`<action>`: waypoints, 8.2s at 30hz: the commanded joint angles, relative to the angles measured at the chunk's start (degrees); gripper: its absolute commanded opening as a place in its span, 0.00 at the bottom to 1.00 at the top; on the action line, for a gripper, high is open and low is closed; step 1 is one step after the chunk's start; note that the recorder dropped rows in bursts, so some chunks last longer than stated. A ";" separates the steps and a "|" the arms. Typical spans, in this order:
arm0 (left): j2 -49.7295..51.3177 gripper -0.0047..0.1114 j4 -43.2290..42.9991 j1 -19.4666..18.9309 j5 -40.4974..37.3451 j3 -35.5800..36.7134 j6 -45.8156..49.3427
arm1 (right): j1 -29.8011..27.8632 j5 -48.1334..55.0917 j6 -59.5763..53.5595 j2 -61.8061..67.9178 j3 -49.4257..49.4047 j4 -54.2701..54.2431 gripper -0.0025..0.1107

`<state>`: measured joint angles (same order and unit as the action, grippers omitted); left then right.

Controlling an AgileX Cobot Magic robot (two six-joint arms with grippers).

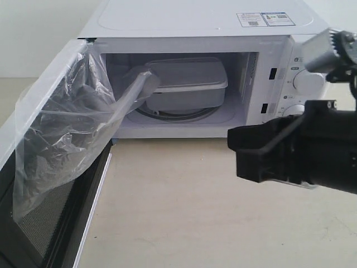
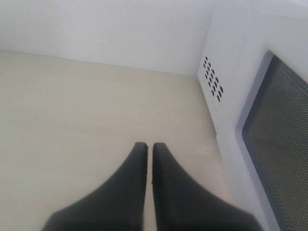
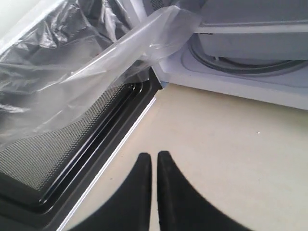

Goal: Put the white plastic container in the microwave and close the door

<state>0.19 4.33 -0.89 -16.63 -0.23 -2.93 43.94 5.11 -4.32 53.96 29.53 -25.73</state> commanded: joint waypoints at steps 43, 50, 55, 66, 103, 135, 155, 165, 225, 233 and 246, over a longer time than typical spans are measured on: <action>-0.19 0.08 10.89 0.11 13.57 -1.91 -32.96 | 0.08 3.78 6.30 -10.96 -7.36 3.61 0.02; 3.94 0.08 10.89 0.11 -4.95 -8.75 -27.58 | 0.08 6.98 3.82 -10.96 -1.90 4.14 0.02; 12.80 0.08 12.14 0.11 -11.53 -15.90 -21.54 | 0.08 11.27 3.73 -10.96 3.44 5.64 0.02; 35.28 0.08 13.86 0.11 -41.14 -41.04 4.41 | 0.08 15.88 3.61 -10.96 6.57 7.47 0.02; 53.40 0.08 23.75 0.11 -53.34 -46.75 23.53 | -0.02 16.67 4.32 -20.08 6.57 8.45 0.02; 70.31 0.08 43.03 24.07 -38.49 -46.87 35.27 | -0.02 12.69 5.59 -20.08 6.57 8.45 0.02; 84.22 0.08 44.80 31.53 -31.37 -63.92 39.43 | -0.02 13.55 5.70 -20.08 6.57 8.45 0.02; 78.43 0.08 36.48 31.53 -33.89 -64.46 35.41 | -0.02 14.90 8.42 -19.84 6.46 13.90 0.02; 49.61 0.08 29.29 31.53 -37.95 -60.36 23.44 | -10.27 -31.44 1.98 21.41 4.88 2.46 0.02; 49.61 0.08 29.29 31.53 -37.95 -60.36 23.44 | -10.27 -34.68 2.09 24.64 5.42 1.84 0.02; 49.61 0.08 29.29 31.53 -38.40 -60.36 23.09 | -10.27 -34.69 0.33 29.03 9.17 -0.54 0.02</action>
<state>49.75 33.77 30.32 -54.79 -60.81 20.87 33.86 -29.61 -3.40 81.62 37.73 -25.75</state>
